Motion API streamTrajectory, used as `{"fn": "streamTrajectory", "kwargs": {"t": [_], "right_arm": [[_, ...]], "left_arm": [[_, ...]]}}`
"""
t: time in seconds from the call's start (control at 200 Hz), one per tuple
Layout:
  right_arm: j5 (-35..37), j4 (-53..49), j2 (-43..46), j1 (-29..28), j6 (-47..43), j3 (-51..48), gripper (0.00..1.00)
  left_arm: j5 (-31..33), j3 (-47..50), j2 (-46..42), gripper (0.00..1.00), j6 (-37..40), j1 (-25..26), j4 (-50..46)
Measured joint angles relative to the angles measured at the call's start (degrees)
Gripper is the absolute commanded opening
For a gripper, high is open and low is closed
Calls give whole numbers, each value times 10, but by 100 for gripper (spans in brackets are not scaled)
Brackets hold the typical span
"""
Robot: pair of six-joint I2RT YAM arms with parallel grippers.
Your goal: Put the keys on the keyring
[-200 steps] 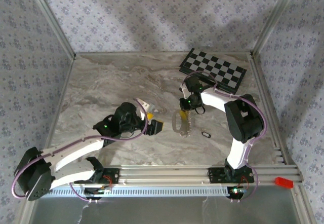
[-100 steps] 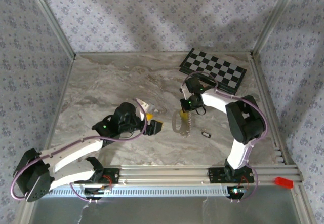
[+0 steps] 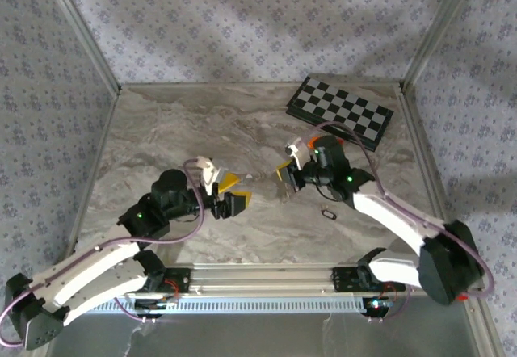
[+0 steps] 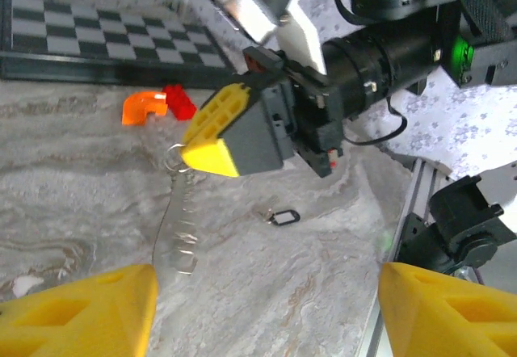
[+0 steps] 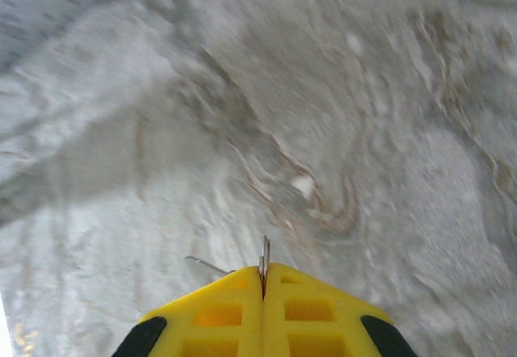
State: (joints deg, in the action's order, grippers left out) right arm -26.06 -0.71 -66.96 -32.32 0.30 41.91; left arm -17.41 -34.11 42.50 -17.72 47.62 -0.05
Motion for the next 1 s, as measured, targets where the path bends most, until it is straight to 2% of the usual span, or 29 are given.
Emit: {"fn": "streamTrajectory", "kwargs": {"t": [0.175, 0.32, 0.45, 0.67, 1.0], "right_arm": [[-102, 88, 97, -7, 22, -37, 0], [-193, 175, 114, -9, 73, -38, 0], [-246, 262, 113, -18, 136, -42, 0], [-295, 331, 111, -48, 181, -42, 0], [-315, 331, 111, -72, 177, -39, 0]], "left_arm": [[-18, 0, -23, 69, 20, 0, -1], [-43, 0, -23, 67, 30, 5, 1], [-74, -5, -25, 63, 43, 25, 3], [-94, -27, -43, 62, 60, 57, 13], [-94, -39, -61, 57, 79, 59, 48]]}}
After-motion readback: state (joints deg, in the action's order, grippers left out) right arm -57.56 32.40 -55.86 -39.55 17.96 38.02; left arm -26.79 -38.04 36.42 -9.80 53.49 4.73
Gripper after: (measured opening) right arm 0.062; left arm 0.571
